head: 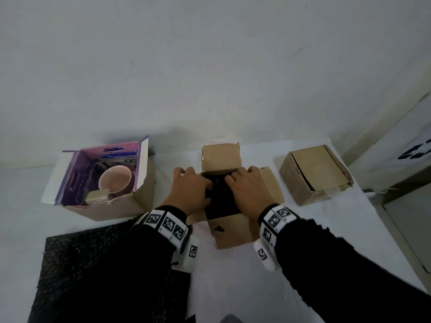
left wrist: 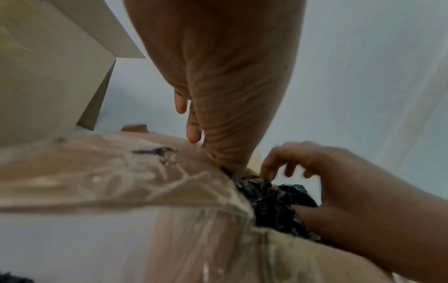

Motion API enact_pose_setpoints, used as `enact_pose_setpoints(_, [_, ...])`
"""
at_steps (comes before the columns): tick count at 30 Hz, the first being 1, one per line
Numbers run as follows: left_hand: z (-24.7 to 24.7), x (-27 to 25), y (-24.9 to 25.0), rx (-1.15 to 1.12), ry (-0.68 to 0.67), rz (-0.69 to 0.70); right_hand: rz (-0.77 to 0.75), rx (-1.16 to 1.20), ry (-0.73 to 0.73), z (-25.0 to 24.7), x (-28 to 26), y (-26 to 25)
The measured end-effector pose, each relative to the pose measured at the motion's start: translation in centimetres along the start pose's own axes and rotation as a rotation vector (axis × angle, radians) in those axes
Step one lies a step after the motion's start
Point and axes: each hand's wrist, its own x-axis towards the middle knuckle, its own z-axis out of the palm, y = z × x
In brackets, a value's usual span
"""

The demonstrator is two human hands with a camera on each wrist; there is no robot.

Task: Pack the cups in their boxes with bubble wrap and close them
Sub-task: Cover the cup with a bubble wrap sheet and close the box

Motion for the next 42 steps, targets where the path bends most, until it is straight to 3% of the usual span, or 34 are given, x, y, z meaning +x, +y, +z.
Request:
enact_pose_setpoints(2, [-0.5,0.3,0.3,0.017,0.024,-0.023,0.013,-0.040,0.173,0.5,-0.8,0.0])
enact_pose_setpoints(5, [-0.9,0.5,0.7,0.009,0.091,-0.020,0.003,-0.009,0.305,0.8,-1.7,0.6])
enact_pose_setpoints(10, [0.5,-0.4,0.9,0.038,0.272,0.028,-0.034,0.020,0.321,1.0,-2.6,-0.3])
enact_pose_setpoints(14, [1.0,-1.2,1.1,0.101,0.288,0.078,0.027,0.045,0.373,1.3,-3.0,-1.1])
enact_pose_setpoints(17, [0.8,-2.2,1.1,0.086,0.350,0.127,-0.012,0.057,0.411,1.6,-3.8,-1.2])
enact_pose_setpoints(28, [1.8,-3.0,-0.4,0.133,0.179,0.212,-0.011,-0.056,0.240,1.6,-4.6,0.5])
enact_pose_setpoints(38, [0.8,-2.6,1.1,0.105,0.086,0.107,0.010,-0.039,0.166,2.0,-4.6,1.0])
enact_pose_setpoints(42, [0.2,-2.6,1.2,0.013,0.141,0.060,0.002,-0.061,0.172,2.3,-4.3,0.8])
